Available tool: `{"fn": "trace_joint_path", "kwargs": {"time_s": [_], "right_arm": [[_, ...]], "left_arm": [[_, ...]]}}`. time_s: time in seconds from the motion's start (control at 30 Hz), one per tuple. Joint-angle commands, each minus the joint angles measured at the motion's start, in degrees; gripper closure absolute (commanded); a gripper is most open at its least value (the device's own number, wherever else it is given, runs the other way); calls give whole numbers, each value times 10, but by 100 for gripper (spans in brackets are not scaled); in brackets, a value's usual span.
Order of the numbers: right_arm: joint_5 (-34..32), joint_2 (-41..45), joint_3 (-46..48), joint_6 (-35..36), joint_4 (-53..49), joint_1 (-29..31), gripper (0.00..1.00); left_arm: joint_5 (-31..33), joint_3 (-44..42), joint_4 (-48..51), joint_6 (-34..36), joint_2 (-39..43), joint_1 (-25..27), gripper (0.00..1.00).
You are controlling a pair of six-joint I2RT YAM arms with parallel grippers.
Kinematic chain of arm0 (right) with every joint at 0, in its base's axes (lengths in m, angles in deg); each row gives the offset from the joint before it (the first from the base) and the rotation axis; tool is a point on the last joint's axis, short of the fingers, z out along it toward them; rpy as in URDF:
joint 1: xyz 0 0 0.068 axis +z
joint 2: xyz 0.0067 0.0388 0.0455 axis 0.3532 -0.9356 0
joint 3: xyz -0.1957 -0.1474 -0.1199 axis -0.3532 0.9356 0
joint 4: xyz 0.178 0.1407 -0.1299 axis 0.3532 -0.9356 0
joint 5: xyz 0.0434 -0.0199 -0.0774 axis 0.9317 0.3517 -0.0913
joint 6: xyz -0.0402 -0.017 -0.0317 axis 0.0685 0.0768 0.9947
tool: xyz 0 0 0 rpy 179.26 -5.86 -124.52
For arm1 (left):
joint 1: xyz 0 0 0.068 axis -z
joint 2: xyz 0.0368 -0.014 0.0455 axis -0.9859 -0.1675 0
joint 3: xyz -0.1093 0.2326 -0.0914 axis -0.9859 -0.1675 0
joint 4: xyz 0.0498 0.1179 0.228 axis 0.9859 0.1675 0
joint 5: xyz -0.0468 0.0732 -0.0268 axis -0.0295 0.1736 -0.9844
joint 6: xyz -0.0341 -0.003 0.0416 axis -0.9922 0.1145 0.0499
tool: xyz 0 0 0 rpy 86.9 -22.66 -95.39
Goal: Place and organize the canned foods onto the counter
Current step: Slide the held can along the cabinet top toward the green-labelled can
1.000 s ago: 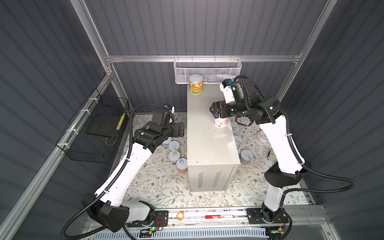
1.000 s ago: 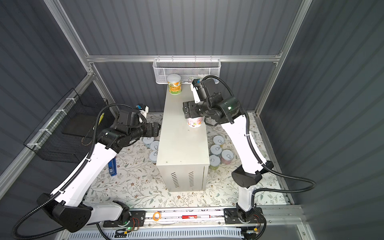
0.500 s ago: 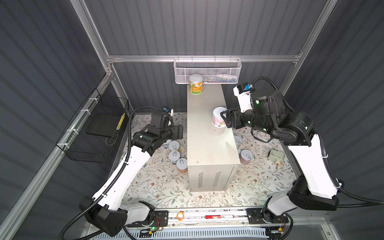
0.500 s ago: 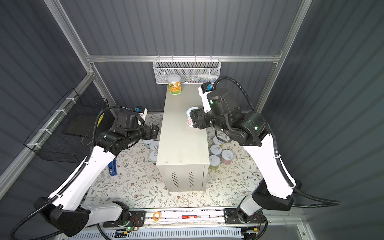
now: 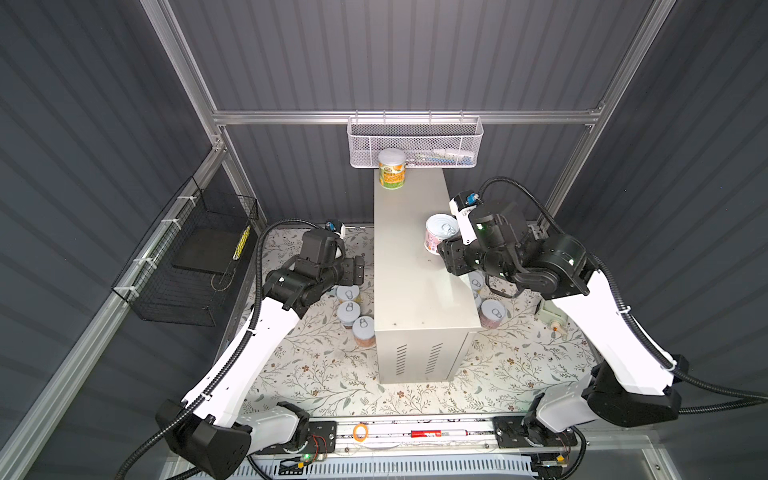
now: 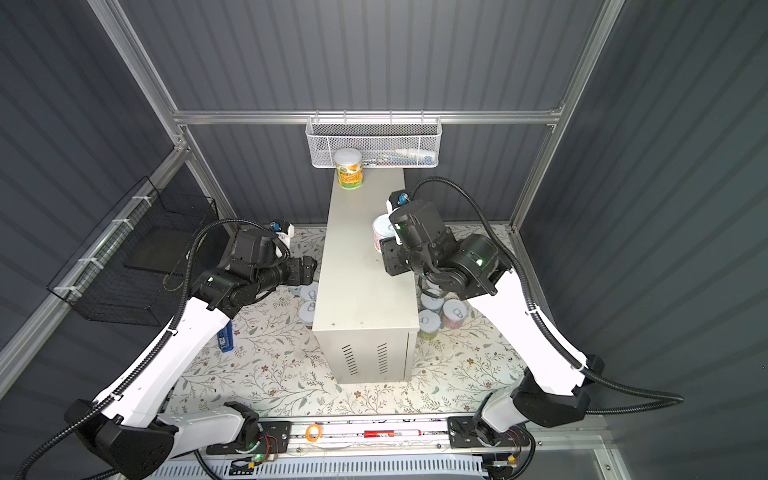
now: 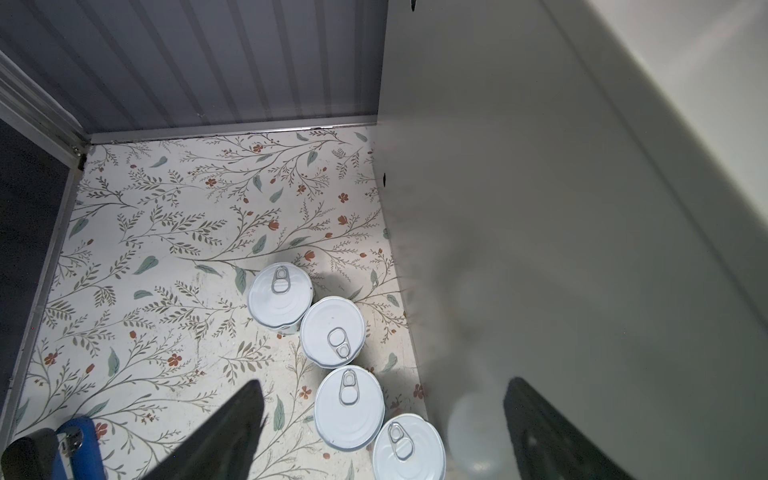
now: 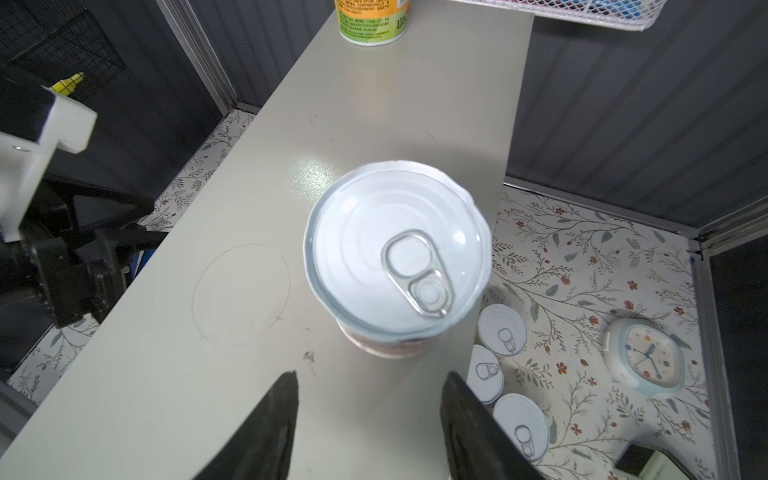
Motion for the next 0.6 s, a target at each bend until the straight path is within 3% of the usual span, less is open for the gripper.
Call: {"fn": "trace_joint_path", "kwargs": {"time_s": [0.0,0.3,0.57], "right_arm": [[-17,-12,4,3,21,-14,41],[65,-19,49,12,108,-77,47],[108,-66,16,26,144,-113,48]], "left_arm": [[1,-5,-5,0,7,-4,8],[2,-19,-12,1,4,-4,9],[0,-26,-21,3,-7,-8,8]]}}
